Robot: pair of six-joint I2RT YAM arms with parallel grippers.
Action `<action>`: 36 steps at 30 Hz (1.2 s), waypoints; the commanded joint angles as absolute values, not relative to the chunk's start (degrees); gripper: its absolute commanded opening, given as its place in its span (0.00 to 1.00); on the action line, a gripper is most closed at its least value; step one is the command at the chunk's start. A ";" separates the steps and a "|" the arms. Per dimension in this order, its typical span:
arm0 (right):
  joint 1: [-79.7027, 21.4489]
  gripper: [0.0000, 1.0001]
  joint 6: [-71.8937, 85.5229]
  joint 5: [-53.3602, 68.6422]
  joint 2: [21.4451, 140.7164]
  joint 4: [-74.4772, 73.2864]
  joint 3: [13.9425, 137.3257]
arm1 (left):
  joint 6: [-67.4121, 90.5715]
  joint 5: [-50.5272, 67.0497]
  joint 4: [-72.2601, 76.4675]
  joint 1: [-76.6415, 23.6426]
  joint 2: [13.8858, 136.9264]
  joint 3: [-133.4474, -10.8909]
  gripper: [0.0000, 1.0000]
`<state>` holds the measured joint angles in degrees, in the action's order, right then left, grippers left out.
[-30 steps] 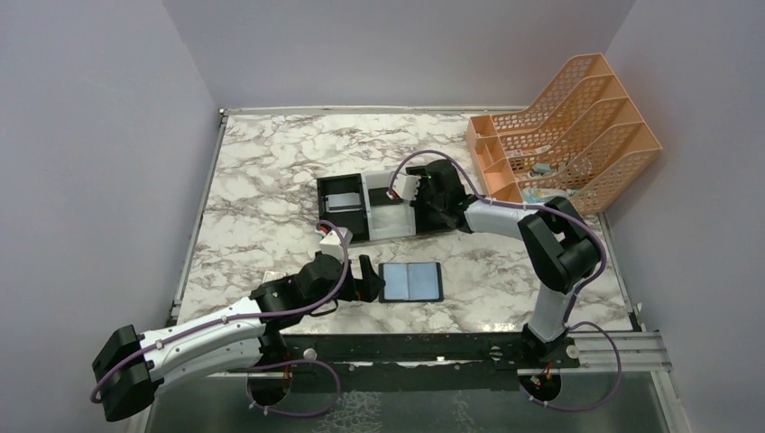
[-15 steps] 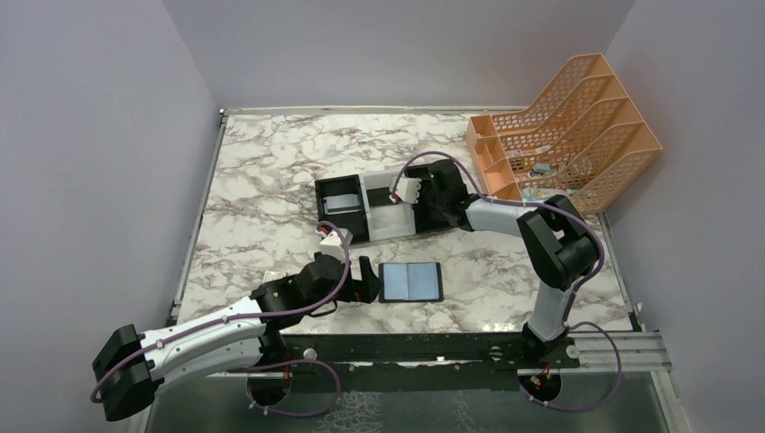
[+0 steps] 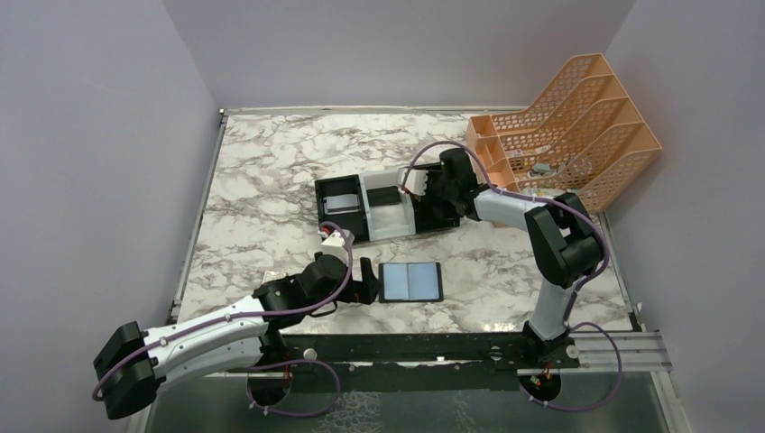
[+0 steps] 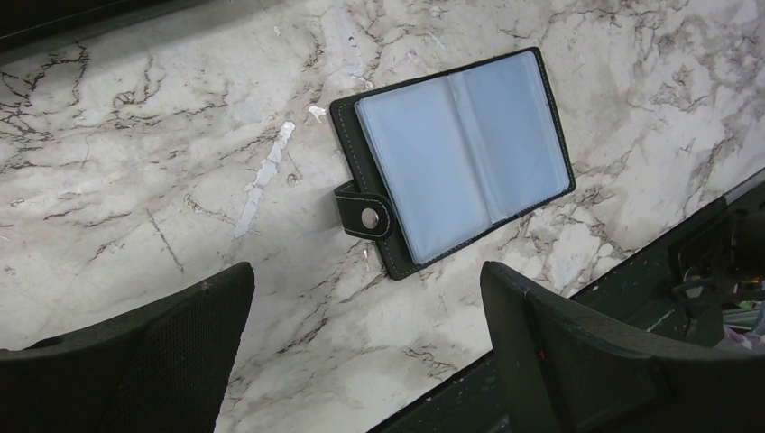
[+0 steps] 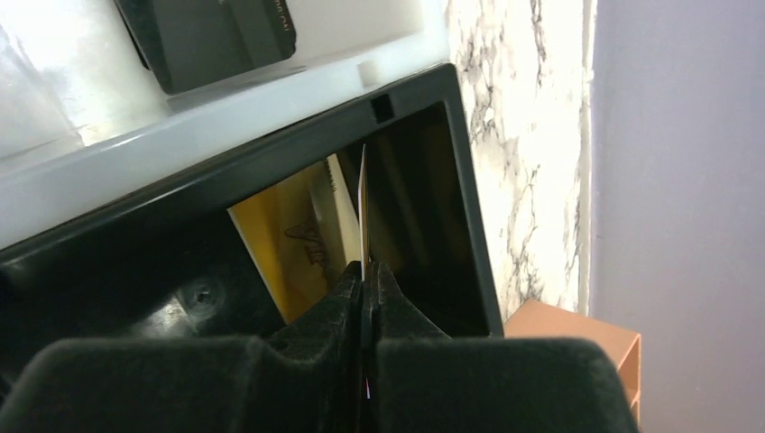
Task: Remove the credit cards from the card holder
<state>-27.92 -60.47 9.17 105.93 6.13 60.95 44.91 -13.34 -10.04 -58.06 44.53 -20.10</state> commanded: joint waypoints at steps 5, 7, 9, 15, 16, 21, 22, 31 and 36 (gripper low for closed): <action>-27.72 0.07 -64.30 14.79 107.35 6.42 63.12 | 42.74 -13.13 -9.16 -57.39 46.51 -21.44 0.99; -27.77 0.09 -64.47 14.85 108.27 6.18 63.78 | 42.65 -13.02 -9.04 -57.32 46.89 -21.56 0.99; -27.76 0.10 -64.66 14.47 109.40 5.79 64.49 | 42.54 -12.86 -8.79 -57.22 47.32 -21.57 0.99; -27.74 0.19 -64.54 12.94 110.22 4.29 65.03 | 42.45 -12.57 -8.86 -57.00 47.75 -21.93 0.99; -27.65 0.22 -64.18 13.01 109.98 4.12 64.91 | 42.45 -12.50 -8.90 -56.96 47.74 -21.96 0.99; -27.08 0.27 -63.01 14.58 108.32 1.70 64.30 | 42.72 -13.27 -9.90 -56.87 48.03 -22.45 0.99; -27.07 0.27 -62.80 14.71 108.11 1.15 64.17 | 42.72 -13.29 -10.24 -56.85 48.13 -22.69 0.99; -26.01 0.30 -59.22 16.12 107.34 -4.66 66.38 | 43.75 -12.01 -9.73 -56.87 47.61 -23.03 0.99; -25.75 0.32 -57.46 15.57 106.54 -5.60 66.38 | 44.33 -11.95 -10.08 -56.85 47.94 -23.27 0.99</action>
